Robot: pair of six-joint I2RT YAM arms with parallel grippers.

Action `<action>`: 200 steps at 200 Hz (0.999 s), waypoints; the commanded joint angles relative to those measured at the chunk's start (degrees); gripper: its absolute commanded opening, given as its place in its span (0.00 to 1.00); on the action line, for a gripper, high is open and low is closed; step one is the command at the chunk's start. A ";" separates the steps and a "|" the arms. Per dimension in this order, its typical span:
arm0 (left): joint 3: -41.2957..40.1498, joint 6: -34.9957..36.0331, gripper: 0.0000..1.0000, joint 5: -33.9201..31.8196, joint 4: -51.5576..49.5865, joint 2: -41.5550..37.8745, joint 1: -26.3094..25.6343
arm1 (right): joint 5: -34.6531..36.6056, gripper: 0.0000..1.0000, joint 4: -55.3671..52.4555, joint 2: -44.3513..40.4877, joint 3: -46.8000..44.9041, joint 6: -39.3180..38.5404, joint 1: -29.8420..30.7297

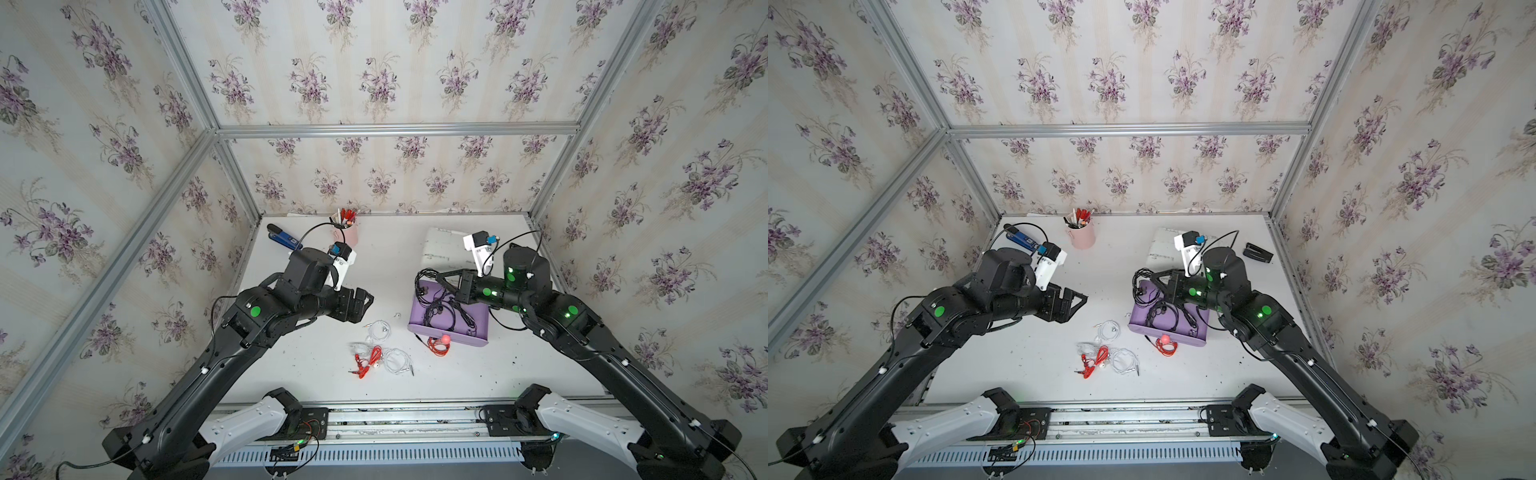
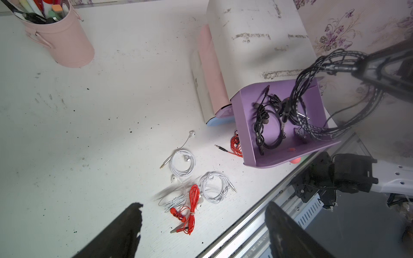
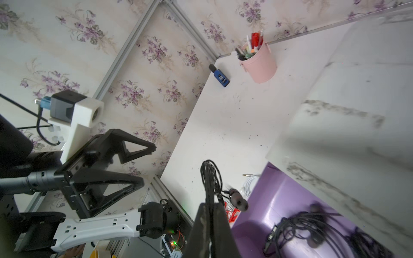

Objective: Place the wired earphones into the drawer by color
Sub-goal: Pick up the wired earphones from the center of the board, then place the wired earphones in the drawer.

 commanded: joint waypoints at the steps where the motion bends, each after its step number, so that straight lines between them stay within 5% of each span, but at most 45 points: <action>1: -0.32 -0.38 0.89 -0.86 0.91 0.06 0.04 | -1.21 0.00 -2.19 -1.38 -1.33 -0.10 -0.92; 167: -3.32 -0.36 0.89 -1.17 1.44 0.32 0.06 | 0.46 0.00 1.21 -1.51 -10.84 0.61 -1.00; 200: -3.49 -0.36 0.89 -1.74 1.47 0.32 0.02 | 2.47 0.10 0.02 -1.94 -10.85 -0.08 -1.00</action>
